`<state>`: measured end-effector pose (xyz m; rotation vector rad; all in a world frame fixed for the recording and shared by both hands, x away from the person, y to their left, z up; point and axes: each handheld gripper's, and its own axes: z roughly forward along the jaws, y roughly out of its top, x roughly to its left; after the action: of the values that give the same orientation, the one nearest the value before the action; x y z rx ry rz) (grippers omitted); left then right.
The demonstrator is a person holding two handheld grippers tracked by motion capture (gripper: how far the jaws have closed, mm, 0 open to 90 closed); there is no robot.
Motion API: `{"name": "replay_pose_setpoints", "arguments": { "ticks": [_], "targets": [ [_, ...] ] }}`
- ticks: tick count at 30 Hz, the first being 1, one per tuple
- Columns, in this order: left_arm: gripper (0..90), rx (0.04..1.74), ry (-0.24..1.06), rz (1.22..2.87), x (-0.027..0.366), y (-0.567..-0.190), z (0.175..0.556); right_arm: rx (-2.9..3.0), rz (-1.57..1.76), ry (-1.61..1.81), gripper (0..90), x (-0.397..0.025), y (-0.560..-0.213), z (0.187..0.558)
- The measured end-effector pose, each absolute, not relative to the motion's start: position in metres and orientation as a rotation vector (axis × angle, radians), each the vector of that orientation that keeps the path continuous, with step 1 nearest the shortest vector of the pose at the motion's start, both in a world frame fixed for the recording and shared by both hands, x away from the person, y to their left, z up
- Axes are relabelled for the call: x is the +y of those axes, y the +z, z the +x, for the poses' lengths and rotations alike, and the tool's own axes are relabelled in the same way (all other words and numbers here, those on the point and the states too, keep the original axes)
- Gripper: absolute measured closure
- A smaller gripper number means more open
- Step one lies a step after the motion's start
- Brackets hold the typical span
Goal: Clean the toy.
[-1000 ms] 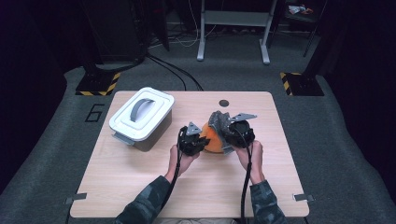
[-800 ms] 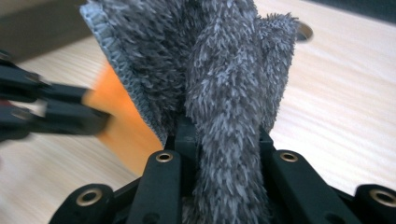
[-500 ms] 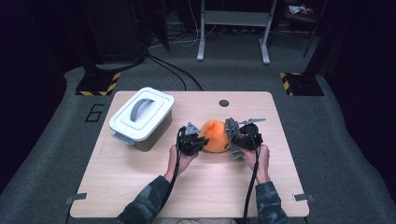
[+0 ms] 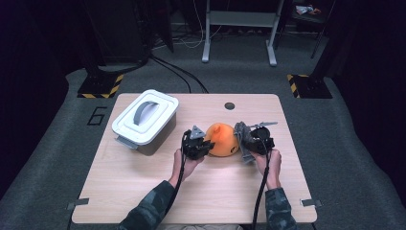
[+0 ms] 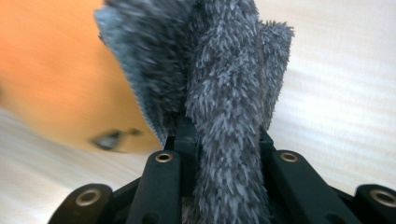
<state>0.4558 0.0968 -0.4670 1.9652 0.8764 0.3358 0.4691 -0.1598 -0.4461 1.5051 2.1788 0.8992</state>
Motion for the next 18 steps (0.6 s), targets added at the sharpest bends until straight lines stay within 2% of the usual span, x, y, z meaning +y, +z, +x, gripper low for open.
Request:
{"name": "replay_pose_setpoints", "arguments": {
  "ticks": [4,8,11,18],
  "targets": [
    [80.6,0.875,0.336,1.965,0.096,-0.467,0.456,2.190,1.391,0.970,72.7,-0.141,-0.422,0.460],
    [80.5,0.880,0.335,1.966,0.097,-0.467,0.456,2.224,1.309,1.005,72.3,-0.118,-0.413,0.458],
    [80.4,0.882,0.333,1.960,0.099,-0.468,0.456,2.228,1.301,0.972,72.4,-0.113,-0.416,0.461],
    [80.1,0.880,0.329,1.960,0.099,-0.469,0.457,2.212,1.414,0.918,72.6,-0.135,-0.436,0.469]
  ]
}}
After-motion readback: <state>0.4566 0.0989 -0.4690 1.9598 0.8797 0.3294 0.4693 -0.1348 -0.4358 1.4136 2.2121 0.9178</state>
